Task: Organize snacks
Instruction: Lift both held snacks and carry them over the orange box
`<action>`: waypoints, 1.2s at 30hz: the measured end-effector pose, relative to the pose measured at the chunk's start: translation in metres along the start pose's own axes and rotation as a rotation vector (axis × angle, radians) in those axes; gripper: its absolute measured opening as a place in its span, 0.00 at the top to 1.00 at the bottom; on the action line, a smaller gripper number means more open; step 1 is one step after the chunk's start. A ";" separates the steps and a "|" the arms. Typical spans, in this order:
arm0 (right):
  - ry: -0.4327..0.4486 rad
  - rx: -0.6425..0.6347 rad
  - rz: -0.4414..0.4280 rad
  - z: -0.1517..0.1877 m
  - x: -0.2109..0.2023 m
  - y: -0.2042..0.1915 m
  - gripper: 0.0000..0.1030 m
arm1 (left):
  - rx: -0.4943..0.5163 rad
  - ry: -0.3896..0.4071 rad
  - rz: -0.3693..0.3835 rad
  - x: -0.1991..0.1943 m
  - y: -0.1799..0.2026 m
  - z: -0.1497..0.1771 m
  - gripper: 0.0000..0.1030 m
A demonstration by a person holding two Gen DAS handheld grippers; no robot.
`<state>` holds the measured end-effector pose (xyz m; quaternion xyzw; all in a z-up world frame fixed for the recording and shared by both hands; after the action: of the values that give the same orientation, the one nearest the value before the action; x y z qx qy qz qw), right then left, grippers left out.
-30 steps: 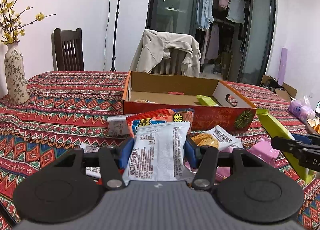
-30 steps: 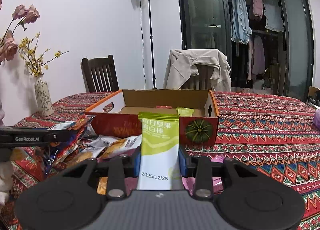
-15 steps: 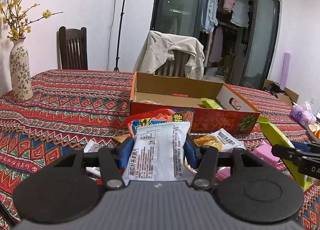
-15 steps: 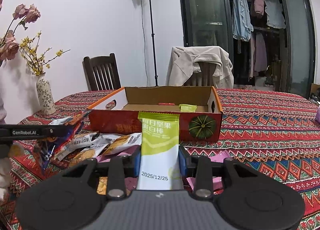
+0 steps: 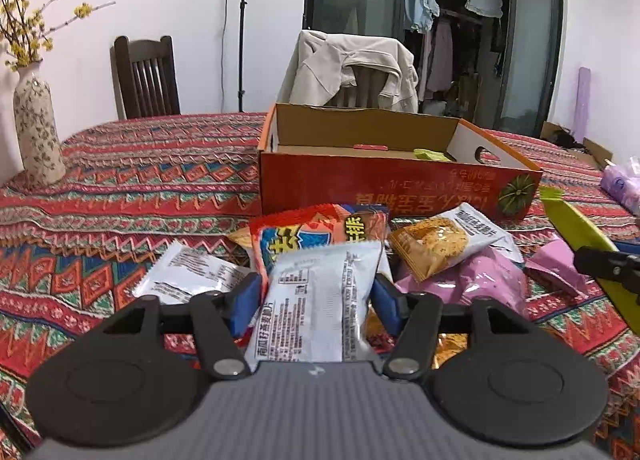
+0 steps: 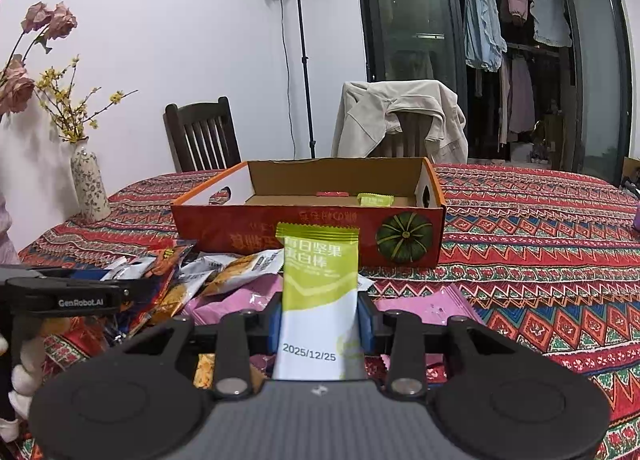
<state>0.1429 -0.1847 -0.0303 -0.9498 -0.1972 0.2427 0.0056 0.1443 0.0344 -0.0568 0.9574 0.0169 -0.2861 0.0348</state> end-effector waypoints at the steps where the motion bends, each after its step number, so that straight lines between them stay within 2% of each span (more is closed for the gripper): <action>1: -0.001 0.001 0.000 0.000 0.000 0.000 0.66 | -0.007 -0.003 0.007 -0.001 -0.001 0.001 0.34; 6: -0.008 0.003 0.001 0.002 0.001 0.001 0.65 | -0.029 -0.020 0.003 -0.006 -0.008 0.007 0.32; 7: -0.008 0.003 0.001 0.002 0.001 0.000 0.65 | -0.031 -0.019 0.003 -0.008 -0.010 0.008 0.35; 8: -0.009 0.003 0.000 0.002 0.001 0.001 0.65 | -0.034 -0.017 0.006 -0.011 -0.010 0.008 0.43; 9: -0.009 0.002 0.000 0.002 0.001 0.000 0.65 | -0.035 -0.015 0.010 -0.013 -0.011 0.008 0.44; 10: -0.010 0.001 0.000 0.002 0.001 0.000 0.65 | -0.037 -0.009 0.012 -0.016 -0.011 0.007 0.47; 14: -0.010 0.000 0.000 0.003 0.001 -0.001 0.65 | -0.028 0.030 0.004 -0.026 -0.014 0.001 0.51; 21: -0.007 -0.002 0.000 0.002 0.000 -0.001 0.65 | -0.014 0.091 0.029 -0.040 -0.007 -0.017 0.53; 29: 0.033 -0.023 0.004 -0.021 0.000 -0.002 0.65 | 0.002 0.145 0.042 -0.035 0.005 -0.059 0.53; 36: 0.074 -0.018 0.003 -0.071 0.015 0.003 0.65 | -0.005 0.167 0.053 -0.013 0.017 -0.114 0.53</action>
<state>0.1895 -0.1761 0.0250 -0.9584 -0.1977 0.2059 0.0040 0.1965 0.0265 0.0460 0.9780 -0.0048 -0.2042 0.0434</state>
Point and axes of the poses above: each gripper's, at about its wrist camera, not at the fingertips, and x roughly the way its jaws point, y to its right, z to its underside, the point moved 9 cm from there along x, roughly the way its jaws point, and after that the axes turned 1 degree about -y, right-handed, at the moved point
